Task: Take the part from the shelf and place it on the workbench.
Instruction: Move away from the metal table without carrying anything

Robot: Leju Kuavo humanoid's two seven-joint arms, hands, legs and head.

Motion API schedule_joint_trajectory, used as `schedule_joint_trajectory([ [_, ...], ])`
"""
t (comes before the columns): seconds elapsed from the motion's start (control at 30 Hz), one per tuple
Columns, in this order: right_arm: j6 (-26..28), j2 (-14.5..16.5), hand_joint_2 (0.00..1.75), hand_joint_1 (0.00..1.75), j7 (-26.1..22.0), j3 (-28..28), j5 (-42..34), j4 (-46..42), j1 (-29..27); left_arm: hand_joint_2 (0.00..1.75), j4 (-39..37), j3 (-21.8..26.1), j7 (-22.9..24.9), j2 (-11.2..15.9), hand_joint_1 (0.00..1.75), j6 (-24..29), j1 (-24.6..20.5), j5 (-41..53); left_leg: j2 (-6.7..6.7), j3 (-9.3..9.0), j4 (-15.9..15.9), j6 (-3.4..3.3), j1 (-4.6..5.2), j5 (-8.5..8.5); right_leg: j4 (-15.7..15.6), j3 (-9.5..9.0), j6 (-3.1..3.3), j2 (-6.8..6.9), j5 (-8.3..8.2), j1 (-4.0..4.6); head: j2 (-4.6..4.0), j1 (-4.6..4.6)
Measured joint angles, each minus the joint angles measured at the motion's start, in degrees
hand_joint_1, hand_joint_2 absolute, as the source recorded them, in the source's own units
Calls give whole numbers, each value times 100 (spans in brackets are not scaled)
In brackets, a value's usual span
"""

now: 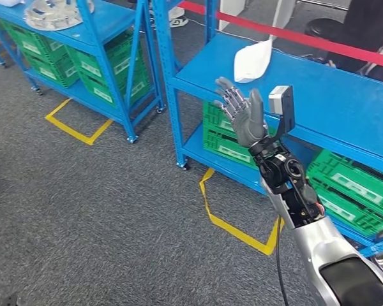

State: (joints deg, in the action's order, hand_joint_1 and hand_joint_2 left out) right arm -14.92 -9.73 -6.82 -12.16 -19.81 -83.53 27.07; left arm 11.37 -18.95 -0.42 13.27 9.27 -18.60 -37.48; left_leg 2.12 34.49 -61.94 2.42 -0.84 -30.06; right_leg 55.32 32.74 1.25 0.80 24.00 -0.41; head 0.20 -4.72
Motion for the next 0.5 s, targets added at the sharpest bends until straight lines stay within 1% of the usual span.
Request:
schedule_joint_trajectory([
  [0.03,0,1,0,0,3,-3,2,4,-2,0,0,0,-1,1,0,0,7,-1,-107,224,-447,2,-3,-187,0,8,22,-70,-7,3,0,12],
  [0.07,0,2,0,0,4,-5,3,9,-8,0,0,0,0,2,0,0,19,-1,-158,425,-822,-1,-2,-307,0,15,35,-149,-13,9,0,19],
  [0.1,0,2,0,0,4,-7,3,17,-13,0,0,0,0,2,0,0,33,-2,-180,547,-1017,-12,-2,-317,1,19,43,-234,-18,16,0,21],
  [0.13,-1,2,0,0,4,-7,3,24,-16,0,0,0,0,1,0,0,44,-2,-189,549,-961,-32,-2,-208,1,20,46,-320,-23,21,0,23],
  [0.17,-1,3,0,0,4,-6,3,29,-16,0,0,0,1,1,0,0,46,-2,-216,438,-676,-61,-2,-8,2,17,45,-402,-27,24,0,25],
  [0.2,-1,4,0,0,3,-6,3,32,-13,0,0,0,1,3,0,0,39,-1,-296,247,-242,-97,-2,229,2,14,40,-478,-31,25,0,26],
  [0.23,0,6,0,0,2,-6,6,33,-8,0,0,0,1,13,0,0,29,1,-421,51,187,-133,-6,400,5,21,27,-550,-34,34,0,26],
  [0.27,0,8,0,0,1,-5,11,34,-3,0,0,0,-1,22,0,0,17,4,-520,-96,511,-156,-7,508,8,32,8,-617,-39,33,0,24],
  [0.3,0,10,0,0,0,-4,20,38,2,0,0,-1,-2,30,0,0,6,7,-587,-182,698,-171,-1,546,9,47,-20,-681,-46,24,0,22],
  [0.33,0,11,0,0,-1,0,33,42,4,0,0,-1,-3,35,0,0,-2,9,-585,-209,754,-179,10,531,2,64,-56,-744,-57,12,0,21],
  [0.37,-1,11,0,0,-2,5,47,45,3,0,0,-2,-4,33,0,0,-10,9,-518,-219,776,-190,13,541,-10,74,-94,-808,-71,-1,0,20],
  [0.4,-4,13,0,0,-4,10,62,47,-1,0,0,-2,-5,28,0,0,-20,8,-449,-238,807,-211,10,555,0,91,-129,-792,-61,-2,0,24],
  [0.43,-9,14,0,0,-4,15,78,48,0,0,0,-3,-7,22,0,-1,-28,4,-382,-257,841,-237,-1,570,73,136,-160,-695,0,7,0,12],
  [0.47,-15,16,0,0,-4,19,91,49,6,0,0,-3,-8,16,0,-4,-33,1,-314,-273,874,-263,-15,586,273,229,-185,-542,132,18,0,-7],
  [0.5,-23,19,0,0,-2,20,104,49,8,0,0,-4,-10,9,0,-7,-34,-5,-251,-283,890,-279,-15,592,608,375,-204,-357,324,16,0,-25],
])
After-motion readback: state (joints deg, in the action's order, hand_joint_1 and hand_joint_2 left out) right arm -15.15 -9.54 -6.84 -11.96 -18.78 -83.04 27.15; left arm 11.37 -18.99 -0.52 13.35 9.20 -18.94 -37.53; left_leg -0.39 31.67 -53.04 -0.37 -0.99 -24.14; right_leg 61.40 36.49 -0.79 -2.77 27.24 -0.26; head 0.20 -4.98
